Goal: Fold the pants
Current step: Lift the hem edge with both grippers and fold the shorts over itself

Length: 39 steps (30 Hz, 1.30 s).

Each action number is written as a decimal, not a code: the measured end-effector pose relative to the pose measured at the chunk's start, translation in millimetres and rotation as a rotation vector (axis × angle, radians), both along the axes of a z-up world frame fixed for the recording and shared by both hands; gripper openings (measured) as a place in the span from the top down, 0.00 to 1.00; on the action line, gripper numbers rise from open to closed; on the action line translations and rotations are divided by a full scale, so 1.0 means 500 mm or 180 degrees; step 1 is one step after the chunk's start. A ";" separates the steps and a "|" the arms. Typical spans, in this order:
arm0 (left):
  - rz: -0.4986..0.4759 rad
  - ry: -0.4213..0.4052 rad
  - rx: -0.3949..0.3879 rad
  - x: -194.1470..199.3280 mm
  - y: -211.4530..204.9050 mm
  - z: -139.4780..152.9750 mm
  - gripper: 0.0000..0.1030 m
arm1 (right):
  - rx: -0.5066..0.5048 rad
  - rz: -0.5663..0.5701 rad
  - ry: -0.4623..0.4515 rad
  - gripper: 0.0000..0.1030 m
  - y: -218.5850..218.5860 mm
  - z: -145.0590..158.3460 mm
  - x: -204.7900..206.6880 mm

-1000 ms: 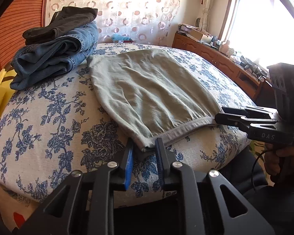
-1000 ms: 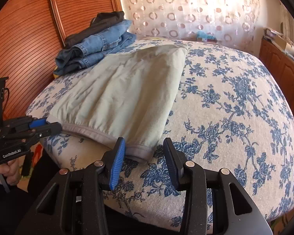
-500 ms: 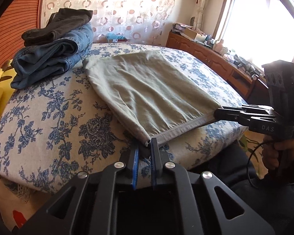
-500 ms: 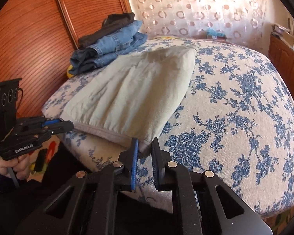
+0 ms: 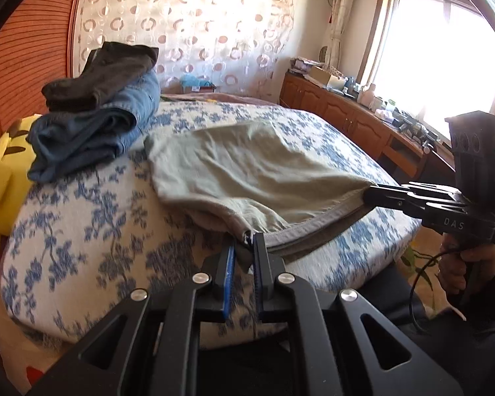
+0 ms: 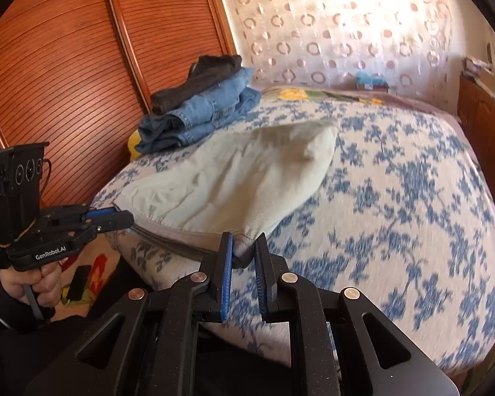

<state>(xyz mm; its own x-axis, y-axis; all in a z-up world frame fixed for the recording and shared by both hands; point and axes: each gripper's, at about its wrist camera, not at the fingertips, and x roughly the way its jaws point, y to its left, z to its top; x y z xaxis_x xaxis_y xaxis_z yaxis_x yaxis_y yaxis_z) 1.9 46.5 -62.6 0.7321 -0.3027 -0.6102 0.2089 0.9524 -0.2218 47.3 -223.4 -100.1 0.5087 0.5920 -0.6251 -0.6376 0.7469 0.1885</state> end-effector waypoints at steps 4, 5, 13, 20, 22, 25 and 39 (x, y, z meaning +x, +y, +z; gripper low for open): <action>0.0034 -0.0059 -0.0004 0.029 0.004 0.012 0.94 | 0.0016 -0.0013 -0.0101 0.90 0.010 0.015 0.023; 0.0039 -0.0069 0.0001 0.037 0.004 0.014 0.94 | 0.0019 -0.0024 -0.0121 0.90 0.012 0.018 0.029; 0.0062 -0.0206 0.0031 0.081 0.004 0.062 0.96 | 0.0085 -0.0065 -0.0260 0.92 0.022 0.051 0.071; -0.0013 -0.0676 0.0089 0.097 -0.018 0.214 0.97 | 0.0221 -0.0045 -0.0628 0.93 0.010 0.174 0.070; -0.0037 -0.0816 0.0117 0.093 -0.026 0.262 0.97 | 0.0262 -0.0062 -0.0784 0.93 0.002 0.222 0.062; -0.0077 -0.1026 0.0139 0.084 -0.034 0.337 0.97 | 0.0332 -0.0076 -0.0971 0.93 -0.014 0.289 0.047; -0.0108 -0.1013 0.0259 0.243 -0.064 0.418 0.97 | 0.0232 -0.0249 -0.1292 0.93 -0.059 0.450 0.100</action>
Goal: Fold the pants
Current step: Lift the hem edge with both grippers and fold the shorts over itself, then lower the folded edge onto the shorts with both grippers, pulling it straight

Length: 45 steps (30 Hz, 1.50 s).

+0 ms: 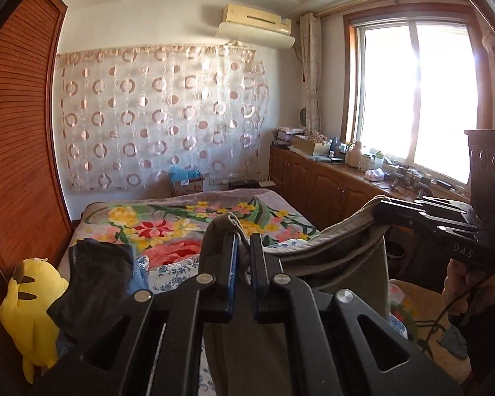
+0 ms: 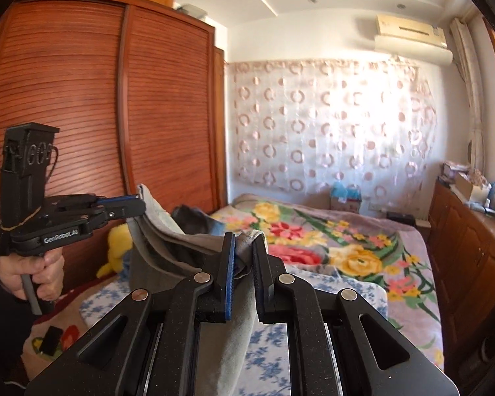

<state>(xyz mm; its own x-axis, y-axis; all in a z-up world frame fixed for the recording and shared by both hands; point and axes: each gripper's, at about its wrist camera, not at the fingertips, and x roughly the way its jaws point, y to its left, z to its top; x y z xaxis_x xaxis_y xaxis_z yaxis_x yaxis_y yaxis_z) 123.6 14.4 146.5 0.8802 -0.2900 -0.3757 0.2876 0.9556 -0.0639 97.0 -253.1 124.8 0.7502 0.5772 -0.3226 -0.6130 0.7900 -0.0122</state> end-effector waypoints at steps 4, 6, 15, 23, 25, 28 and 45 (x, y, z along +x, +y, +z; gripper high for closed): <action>0.0054 0.0029 0.0032 0.060 -0.031 -0.006 0.97 | -0.0028 -0.0168 0.0057 0.93 -0.012 -0.007 0.070; 0.0053 0.0014 -0.0010 0.066 -0.042 -0.012 0.97 | -0.0035 -0.0236 0.0044 0.93 -0.021 -0.004 0.092; -0.0105 0.0526 -0.0017 -0.003 -0.077 -0.200 0.97 | -0.0278 -0.0221 0.0425 0.93 -0.055 -0.160 0.050; -0.0116 0.0935 -0.0115 -0.106 -0.085 -0.337 0.97 | -0.0323 -0.0079 0.1012 0.93 -0.060 -0.348 -0.042; -0.0103 0.0957 -0.0064 -0.124 -0.090 -0.350 0.97 | -0.0302 -0.0071 0.1081 0.93 -0.061 -0.366 -0.055; -0.0097 0.0982 -0.0033 -0.137 -0.083 -0.361 0.97 | -0.0251 -0.0077 0.1149 0.93 -0.068 -0.381 -0.068; -0.0124 0.1043 -0.0076 -0.111 -0.073 -0.378 0.97 | -0.0204 -0.0156 0.1183 0.93 -0.074 -0.401 -0.046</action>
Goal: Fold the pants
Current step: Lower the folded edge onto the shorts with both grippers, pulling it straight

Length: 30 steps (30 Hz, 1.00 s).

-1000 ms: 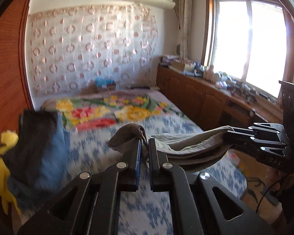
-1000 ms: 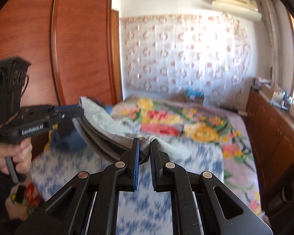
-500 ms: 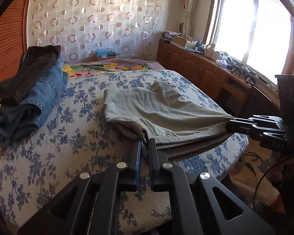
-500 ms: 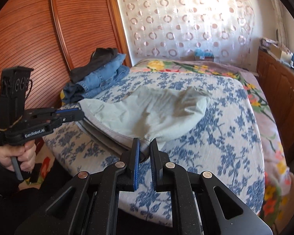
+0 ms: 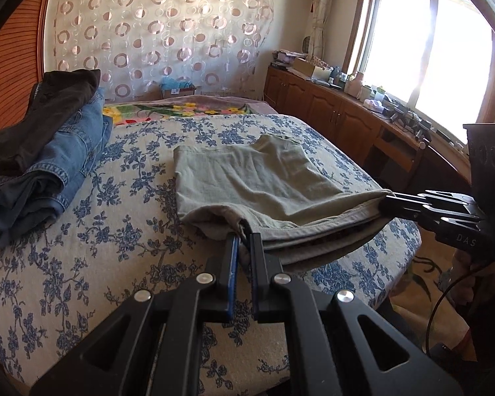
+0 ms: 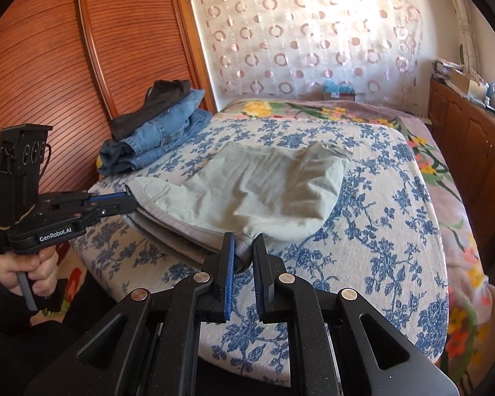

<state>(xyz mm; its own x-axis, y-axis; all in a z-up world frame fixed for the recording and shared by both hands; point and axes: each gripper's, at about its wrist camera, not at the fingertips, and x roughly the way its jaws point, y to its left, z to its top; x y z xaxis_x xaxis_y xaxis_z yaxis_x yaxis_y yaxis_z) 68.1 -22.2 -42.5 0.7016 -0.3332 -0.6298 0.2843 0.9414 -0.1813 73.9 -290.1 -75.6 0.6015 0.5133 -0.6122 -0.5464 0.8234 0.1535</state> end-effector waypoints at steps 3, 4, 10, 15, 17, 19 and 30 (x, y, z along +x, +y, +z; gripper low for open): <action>-0.0006 -0.0009 0.0017 0.024 -0.001 0.007 0.97 | 0.0006 -0.0010 -0.0031 0.93 0.002 0.007 0.017; -0.0005 -0.0011 0.0021 0.034 -0.001 0.010 0.97 | 0.0015 -0.0016 -0.0048 0.93 0.002 0.011 0.027; -0.0001 -0.0031 0.0058 0.096 -0.004 0.016 0.97 | 0.0057 -0.0045 -0.0086 0.93 0.001 0.021 0.086; 0.0007 0.0008 0.0056 0.147 -0.005 0.016 0.97 | 0.0106 -0.0065 -0.0059 0.93 0.000 0.015 0.134; 0.0009 0.0025 0.0068 0.170 -0.006 0.015 0.97 | 0.0113 -0.0065 -0.0044 0.93 0.001 0.014 0.157; 0.0009 0.0051 0.0078 0.194 -0.007 0.012 0.97 | 0.0111 -0.0067 -0.0027 0.93 0.000 0.009 0.182; 0.0011 0.0171 0.0123 0.305 -0.003 0.001 0.97 | 0.0136 -0.0064 0.0060 0.93 0.008 -0.010 0.294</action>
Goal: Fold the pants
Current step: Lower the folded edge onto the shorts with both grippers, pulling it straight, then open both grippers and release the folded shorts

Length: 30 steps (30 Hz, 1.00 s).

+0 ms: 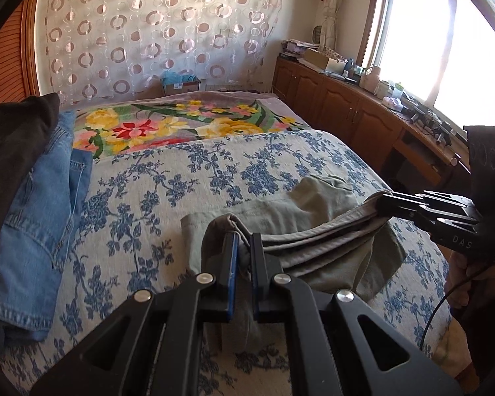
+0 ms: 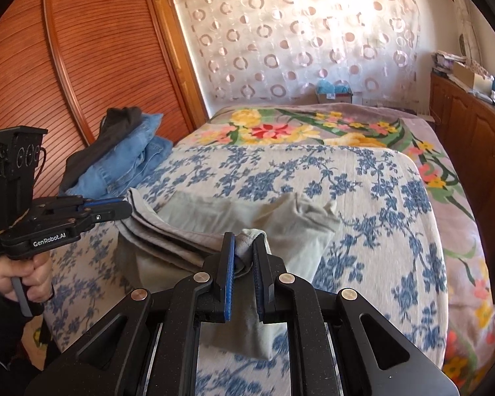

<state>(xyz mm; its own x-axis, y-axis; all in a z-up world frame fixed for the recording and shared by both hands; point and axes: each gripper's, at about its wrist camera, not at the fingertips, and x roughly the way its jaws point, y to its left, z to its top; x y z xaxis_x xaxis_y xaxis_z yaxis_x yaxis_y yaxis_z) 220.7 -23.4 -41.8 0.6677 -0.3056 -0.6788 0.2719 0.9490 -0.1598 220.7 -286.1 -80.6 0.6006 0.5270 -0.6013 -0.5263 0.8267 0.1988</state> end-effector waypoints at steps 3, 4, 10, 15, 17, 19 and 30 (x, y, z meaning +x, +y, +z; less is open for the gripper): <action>0.0005 0.0028 0.0009 0.026 -0.002 -0.005 0.97 | 0.0005 -0.0006 0.0005 0.93 0.001 -0.005 0.025; 0.0008 0.0038 0.0008 0.032 -0.001 -0.008 0.97 | 0.0006 -0.0008 0.0013 0.93 0.001 -0.007 0.032; 0.0021 0.0084 0.0002 0.062 0.003 -0.022 0.97 | -0.0005 -0.0024 0.0058 0.93 0.005 -0.023 0.070; 0.0017 0.0107 0.0025 0.074 0.001 -0.030 0.97 | -0.0019 -0.0032 0.0075 0.92 0.008 -0.029 0.083; 0.0021 0.0103 0.0033 0.076 0.000 -0.032 0.97 | -0.0029 -0.0048 0.0077 0.92 0.008 -0.031 0.088; 0.0026 0.0105 0.0030 0.076 -0.001 -0.033 0.97 | -0.0040 -0.0066 0.0072 0.91 0.007 -0.033 0.091; 0.0031 0.0110 0.0004 0.073 0.012 -0.038 0.64 | -0.0127 -0.0162 -0.0038 0.65 -0.003 -0.016 0.080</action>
